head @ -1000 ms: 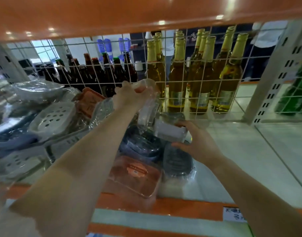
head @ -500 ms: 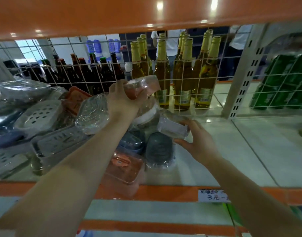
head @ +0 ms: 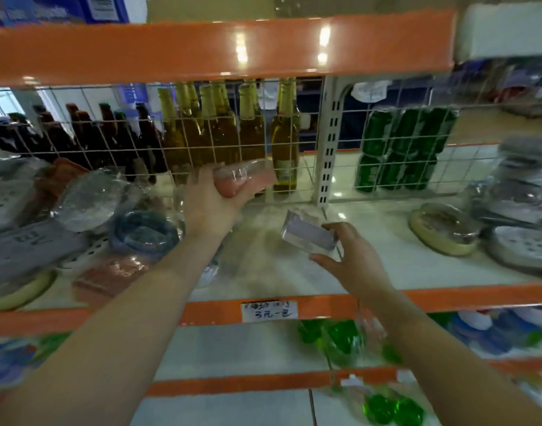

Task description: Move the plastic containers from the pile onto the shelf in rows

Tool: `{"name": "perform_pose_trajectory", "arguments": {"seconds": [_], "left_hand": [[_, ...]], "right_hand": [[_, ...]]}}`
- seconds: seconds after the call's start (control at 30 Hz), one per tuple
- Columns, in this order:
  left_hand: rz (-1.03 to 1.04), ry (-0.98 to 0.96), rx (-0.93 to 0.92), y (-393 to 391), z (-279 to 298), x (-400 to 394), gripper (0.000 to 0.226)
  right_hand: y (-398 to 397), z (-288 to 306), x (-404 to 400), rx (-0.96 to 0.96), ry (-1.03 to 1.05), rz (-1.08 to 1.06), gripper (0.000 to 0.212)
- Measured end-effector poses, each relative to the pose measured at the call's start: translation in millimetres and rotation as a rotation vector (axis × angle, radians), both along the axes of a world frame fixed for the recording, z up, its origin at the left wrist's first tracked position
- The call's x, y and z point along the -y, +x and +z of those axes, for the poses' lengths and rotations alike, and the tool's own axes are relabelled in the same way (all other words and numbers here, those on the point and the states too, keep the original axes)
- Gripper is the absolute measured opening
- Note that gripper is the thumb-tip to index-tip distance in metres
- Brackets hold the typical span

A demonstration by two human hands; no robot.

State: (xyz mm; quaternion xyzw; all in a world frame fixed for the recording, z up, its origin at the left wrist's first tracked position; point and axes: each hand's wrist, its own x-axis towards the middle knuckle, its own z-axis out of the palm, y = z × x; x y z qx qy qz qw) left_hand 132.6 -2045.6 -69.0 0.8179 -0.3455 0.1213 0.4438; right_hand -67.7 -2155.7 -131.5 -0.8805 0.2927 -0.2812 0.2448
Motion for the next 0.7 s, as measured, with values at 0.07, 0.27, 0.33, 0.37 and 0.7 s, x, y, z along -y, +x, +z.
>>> {"name": "perform_pose_trajectory", "arguments": {"seconds": [0.07,0.27,0.33,0.37,0.7], "left_hand": [[-0.033,-0.011,-0.019,-30,-4,9,0.087],[-0.12,-0.048,-0.077,-109,-15,57,0.069],[-0.15,-0.052,-0.091,-134,-18,78,0.066],[-0.167,-0.055,-0.102,-147,-19,89,0.064],[-0.323,0.023,-0.125,-244,-29,199,0.068]], "right_hand": [[-30,1,8,-0.006,-0.011,-0.027,0.053],[-125,8,41,-0.079,-0.048,-0.125,0.055],[-160,10,52,-0.08,-0.047,-0.172,0.054],[-177,10,57,-0.069,-0.047,-0.194,0.053],[-286,6,116,0.028,-0.081,-0.408,0.051]]}}
